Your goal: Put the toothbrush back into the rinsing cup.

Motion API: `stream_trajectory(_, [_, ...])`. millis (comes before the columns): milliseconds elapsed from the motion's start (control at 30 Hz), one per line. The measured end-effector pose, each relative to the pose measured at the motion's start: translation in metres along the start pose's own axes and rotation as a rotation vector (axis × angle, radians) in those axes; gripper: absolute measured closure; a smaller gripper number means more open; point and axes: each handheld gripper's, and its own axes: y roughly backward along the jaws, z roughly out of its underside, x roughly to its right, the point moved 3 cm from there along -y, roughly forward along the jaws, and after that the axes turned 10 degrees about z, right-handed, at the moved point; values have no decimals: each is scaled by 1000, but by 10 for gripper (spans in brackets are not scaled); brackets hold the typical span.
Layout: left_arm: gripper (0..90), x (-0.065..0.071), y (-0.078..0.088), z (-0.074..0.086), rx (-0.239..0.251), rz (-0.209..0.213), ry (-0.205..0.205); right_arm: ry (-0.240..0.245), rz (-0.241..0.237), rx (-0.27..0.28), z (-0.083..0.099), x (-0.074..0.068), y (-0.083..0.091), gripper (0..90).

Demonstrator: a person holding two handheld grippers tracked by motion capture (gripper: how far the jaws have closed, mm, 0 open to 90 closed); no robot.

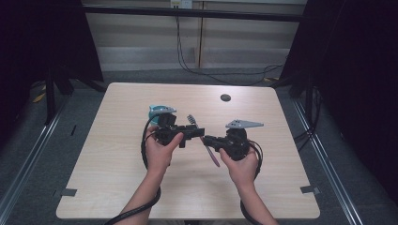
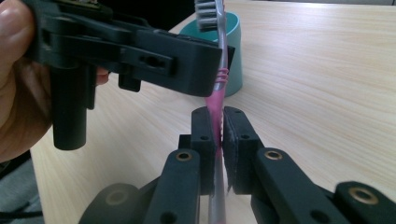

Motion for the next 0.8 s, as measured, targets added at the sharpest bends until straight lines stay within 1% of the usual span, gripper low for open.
stream_trajectory(33, [573,0,-2,2,-5,18,10,12,-5,-3,0,0,0,837])
stream_trajectory(100, [635,0,-2,2,2,13,5,16,-7,-1,-1,-2,-1,837])
stream_trajectory(133, [672,-1,-2,3,13,19,12,16,-8,-1,0,-3,-1,837])
stream_trajectory(167, [711,-2,-1,3,20,14,16,14,-10,-1,0,-3,-2,857])
stream_trajectory(200, [739,-2,0,4,17,17,24,26,-16,4,1,-3,-1,900])
stream_trajectory(233, [765,-2,0,4,11,13,24,22,-11,11,1,-3,0,900])
stream_trajectory(267, [755,-2,0,5,0,1,8,19,-15,17,1,-3,0,900])
stream_trajectory(333, [809,-2,0,6,-5,6,23,10,-22,9,2,-3,-1,900])
stream_trajectory(367, [815,-3,0,7,-26,-8,3,20,-10,14,2,-3,-2,900])
stream_trajectory(400, [818,-2,-1,7,-54,-26,-22,15,-15,17,3,-2,-2,900])
stream_trajectory(433, [818,-2,-1,7,-62,-26,-26,7,-21,16,4,-2,-2,900])
stream_trajectory(467, [818,-1,0,6,-53,-16,-21,8,-9,16,5,-1,-2,900])
stream_trajectory(500, [818,0,1,5,-51,-14,-21,13,-7,17,6,0,-1,900])
stream_trajectory(567, [819,1,4,2,-62,-17,-21,4,-17,23,8,3,0,900])
stream_trajectory(600, [819,2,6,0,-62,-14,-27,-1,-25,26,8,4,0,845])
stream_trajectory(700, [819,5,11,-5,-54,-3,-31,-2,-18,32,11,5,-1,709])
stream_trajectory(767, [820,7,13,-7,-57,2,-39,16,-46,22,13,3,-4,629])
stream_trajectory(800, [820,8,14,-9,-54,-3,-40,43,-31,14,14,1,-5,592])
